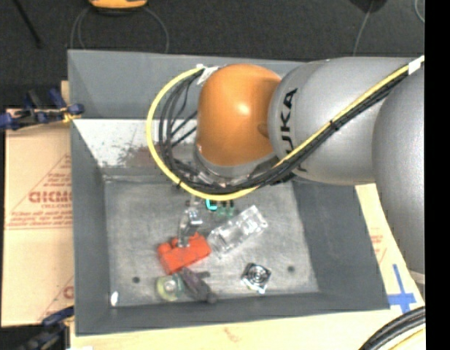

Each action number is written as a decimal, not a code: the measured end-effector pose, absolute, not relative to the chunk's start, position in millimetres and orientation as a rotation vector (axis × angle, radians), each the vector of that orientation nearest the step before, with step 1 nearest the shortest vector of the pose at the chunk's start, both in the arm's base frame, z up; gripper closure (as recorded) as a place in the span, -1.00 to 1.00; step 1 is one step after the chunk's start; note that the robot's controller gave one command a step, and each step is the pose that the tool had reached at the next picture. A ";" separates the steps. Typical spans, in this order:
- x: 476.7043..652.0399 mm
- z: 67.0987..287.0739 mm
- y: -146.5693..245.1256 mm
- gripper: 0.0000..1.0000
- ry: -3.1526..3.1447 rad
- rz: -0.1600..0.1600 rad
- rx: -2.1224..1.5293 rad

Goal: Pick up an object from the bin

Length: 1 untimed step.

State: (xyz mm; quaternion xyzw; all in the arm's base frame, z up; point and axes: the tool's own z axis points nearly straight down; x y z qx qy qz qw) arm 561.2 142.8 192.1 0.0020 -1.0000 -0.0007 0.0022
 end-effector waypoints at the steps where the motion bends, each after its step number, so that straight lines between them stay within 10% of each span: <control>1: 519.2 73.4 96.5 -1.00 -3.153 -0.006 0.066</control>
Offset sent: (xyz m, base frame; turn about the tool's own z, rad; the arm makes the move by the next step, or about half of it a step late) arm -0.0449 -0.0461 -0.1200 -0.0397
